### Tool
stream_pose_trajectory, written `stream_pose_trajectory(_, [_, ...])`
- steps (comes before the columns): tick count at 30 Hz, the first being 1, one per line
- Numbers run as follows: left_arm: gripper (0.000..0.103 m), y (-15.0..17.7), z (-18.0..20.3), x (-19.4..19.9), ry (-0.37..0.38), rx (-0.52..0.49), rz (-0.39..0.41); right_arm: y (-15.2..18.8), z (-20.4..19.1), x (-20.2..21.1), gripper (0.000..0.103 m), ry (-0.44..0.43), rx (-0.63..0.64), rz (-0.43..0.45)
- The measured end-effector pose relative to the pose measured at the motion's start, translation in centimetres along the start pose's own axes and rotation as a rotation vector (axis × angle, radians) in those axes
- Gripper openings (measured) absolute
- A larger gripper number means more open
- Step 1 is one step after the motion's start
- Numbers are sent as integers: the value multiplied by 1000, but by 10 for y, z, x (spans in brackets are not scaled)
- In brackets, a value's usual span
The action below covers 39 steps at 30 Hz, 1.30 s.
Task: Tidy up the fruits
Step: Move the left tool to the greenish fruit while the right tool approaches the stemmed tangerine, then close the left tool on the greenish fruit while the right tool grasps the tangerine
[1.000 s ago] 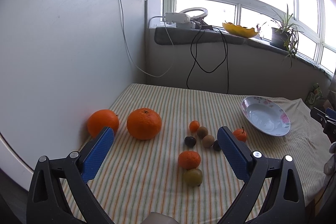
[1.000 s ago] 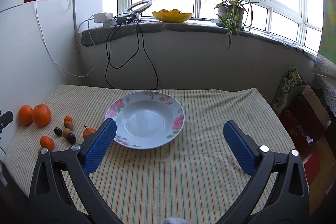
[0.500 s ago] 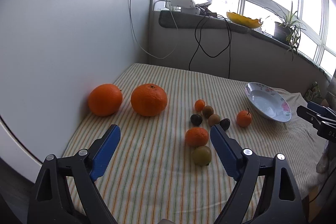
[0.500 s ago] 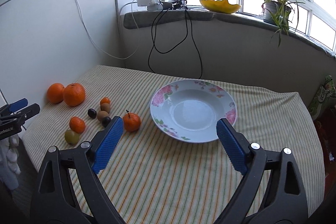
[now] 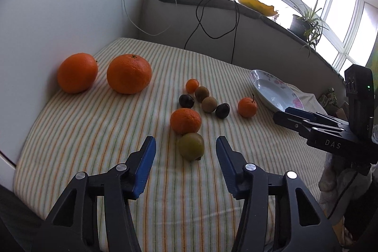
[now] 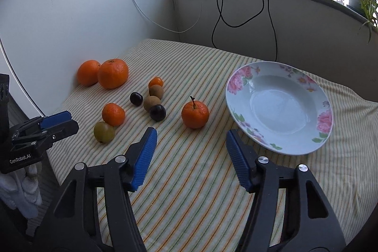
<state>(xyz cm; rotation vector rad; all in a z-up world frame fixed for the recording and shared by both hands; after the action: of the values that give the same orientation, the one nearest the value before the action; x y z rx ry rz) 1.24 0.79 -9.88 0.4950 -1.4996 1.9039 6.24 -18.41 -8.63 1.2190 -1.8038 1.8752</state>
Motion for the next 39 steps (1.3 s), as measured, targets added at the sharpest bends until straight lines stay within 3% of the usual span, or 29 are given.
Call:
stream_pose_trajectory(3, [43,2,2,-7,14,-1,-21,-2,1,-14,61,-23,-12,-28])
stream_pose_trajectory(10, [39,6,6,-21,33,-9,-50,-5,5,-41,54,-22,-8,-70])
stream_pose_trajectory(39, [33,11,0,-41,22,-3,-87,-17,6,-75,50,31,-17,-117])
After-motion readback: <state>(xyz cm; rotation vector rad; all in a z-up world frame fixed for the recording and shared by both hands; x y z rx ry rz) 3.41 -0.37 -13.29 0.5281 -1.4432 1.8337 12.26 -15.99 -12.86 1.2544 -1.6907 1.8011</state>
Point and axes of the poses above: each gripper's, at about its wrist camera, not at the fingertips, and x roughly against the way its jaws point, z to its right, y to its underside, the point moved 4 cm from there along -x, roughly the way its jaws point, and after that the axes turned 1 degree about y, right-handed, at the moved point
